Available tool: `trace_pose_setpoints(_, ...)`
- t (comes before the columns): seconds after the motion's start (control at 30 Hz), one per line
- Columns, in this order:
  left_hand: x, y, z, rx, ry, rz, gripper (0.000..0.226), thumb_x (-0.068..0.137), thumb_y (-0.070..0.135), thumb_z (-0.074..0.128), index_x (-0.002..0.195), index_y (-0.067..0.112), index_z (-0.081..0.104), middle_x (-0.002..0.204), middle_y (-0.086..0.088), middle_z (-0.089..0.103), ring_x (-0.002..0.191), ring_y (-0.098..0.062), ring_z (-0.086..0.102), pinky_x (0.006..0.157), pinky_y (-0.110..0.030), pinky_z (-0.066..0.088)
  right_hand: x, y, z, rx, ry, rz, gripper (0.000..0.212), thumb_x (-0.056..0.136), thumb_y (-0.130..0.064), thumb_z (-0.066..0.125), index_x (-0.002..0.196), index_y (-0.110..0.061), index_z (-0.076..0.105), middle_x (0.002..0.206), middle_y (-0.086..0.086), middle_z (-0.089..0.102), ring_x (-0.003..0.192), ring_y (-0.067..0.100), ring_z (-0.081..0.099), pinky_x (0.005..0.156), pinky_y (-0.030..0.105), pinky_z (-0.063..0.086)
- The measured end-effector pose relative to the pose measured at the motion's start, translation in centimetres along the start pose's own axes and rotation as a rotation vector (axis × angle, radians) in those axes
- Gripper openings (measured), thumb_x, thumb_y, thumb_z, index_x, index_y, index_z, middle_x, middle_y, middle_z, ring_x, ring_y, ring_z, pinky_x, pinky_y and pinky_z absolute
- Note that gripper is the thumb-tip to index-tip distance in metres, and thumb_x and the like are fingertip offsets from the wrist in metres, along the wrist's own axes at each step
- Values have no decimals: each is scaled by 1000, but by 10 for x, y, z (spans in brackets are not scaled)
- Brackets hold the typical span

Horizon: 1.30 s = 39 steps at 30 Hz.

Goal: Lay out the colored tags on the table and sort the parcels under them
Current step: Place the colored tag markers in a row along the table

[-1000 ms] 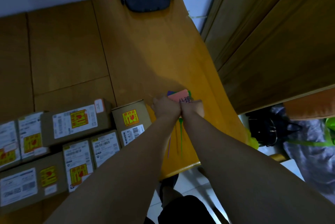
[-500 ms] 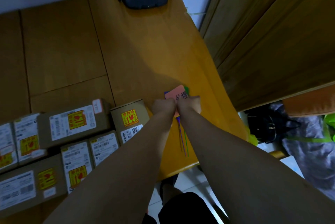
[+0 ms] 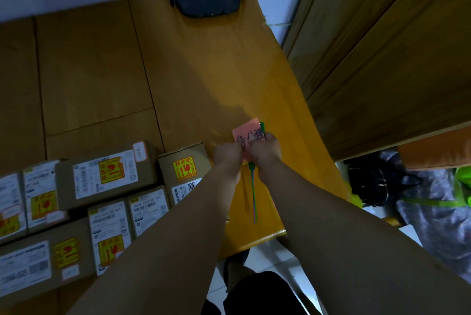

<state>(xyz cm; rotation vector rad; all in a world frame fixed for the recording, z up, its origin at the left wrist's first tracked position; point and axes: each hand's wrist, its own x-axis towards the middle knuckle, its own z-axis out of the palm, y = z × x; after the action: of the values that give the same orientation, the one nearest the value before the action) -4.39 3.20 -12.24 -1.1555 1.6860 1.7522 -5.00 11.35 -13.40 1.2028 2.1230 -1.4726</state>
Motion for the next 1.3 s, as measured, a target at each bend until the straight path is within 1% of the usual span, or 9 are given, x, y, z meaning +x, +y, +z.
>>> trace_pose_setpoints(0.1, -9, 6, -7, -34, 12, 166, 11, 68, 4, 67, 78, 4, 72, 85, -17, 69, 81, -21, 58, 70, -34, 44, -5, -9, -9, 190, -54, -12, 7, 92, -11, 63, 96, -16, 61, 93, 10, 70, 70, 23, 63, 54, 24, 51)
trace_pose_setpoints(0.2, -15, 25, -18, 8, 48, 279, 16, 83, 5, 75, 100, 7, 77, 102, -22, 76, 88, -27, 69, 78, -42, 58, -22, -30, -15, 405, -142, -28, 14, 100, -13, 64, 112, -8, 67, 103, 14, 73, 83, 28, 67, 68, 41, 57)
trace_pose_setpoints(0.27, -20, 43, -34, 27, 85, 360, 14, 87, 11, 78, 101, 10, 78, 101, -20, 77, 88, -26, 70, 83, -49, 60, -38, -49, -16, 460, -235, -47, 25, 103, -13, 60, 126, -5, 64, 108, 14, 71, 82, 25, 66, 65, 37, 53)
trace_pose_setpoints(0.43, -46, 85, -101, 41, 159, 526, 20, 91, 12, 75, 108, 2, 78, 95, -21, 77, 78, -28, 70, 74, -48, 64, -97, -99, -4, 322, -453, -156, 32, 103, -15, 60, 135, -19, 60, 117, 9, 69, 99, 27, 62, 79, 39, 46)
trace_pose_setpoints(0.6, -86, 111, -182, -103, 52, 560, 29, 93, 6, 74, 119, -5, 70, 97, -24, 71, 79, -31, 72, 63, -38, 65, -167, -136, 23, 306, -517, -289, 15, 100, -15, 66, 109, -27, 65, 97, 3, 72, 83, 21, 67, 63, 28, 52)
trace_pose_setpoints(0.83, -132, 129, -301, -188, 132, 685, 35, 92, 6, 74, 126, -1, 68, 112, -28, 69, 91, -36, 74, 69, -34, 64, -266, -162, 78, 311, -693, -370, 35, 99, -19, 68, 133, -14, 63, 117, 14, 72, 97, 28, 71, 70, 36, 62)
trace_pose_setpoints(0.93, -144, 133, -348, -209, 170, 732, 34, 93, 7, 74, 126, 3, 68, 115, -23, 68, 89, -29, 74, 65, -27, 64, -299, -165, 100, 308, -766, -363, 32, 101, -11, 63, 133, -12, 62, 121, 19, 70, 103, 34, 72, 72, 38, 63)
trace_pose_setpoints(1.03, -156, 133, -382, -239, 146, 749, 36, 94, 8, 72, 129, 3, 66, 116, -22, 68, 89, -26, 73, 64, -25, 63, -323, -165, 121, 294, -750, -418, 25, 101, -6, 62, 125, -10, 65, 118, 23, 70, 89, 29, 73, 62, 33, 62)
trace_pose_setpoints(1.3, -167, 118, -430, -348, 69, 707, 31, 95, 12, 71, 126, 18, 67, 108, -10, 73, 91, -21, 76, 72, -31, 65, -349, -173, 158, 236, -780, -498, 32, 101, -7, 62, 133, -10, 64, 124, 22, 72, 108, 40, 72, 81, 46, 62)
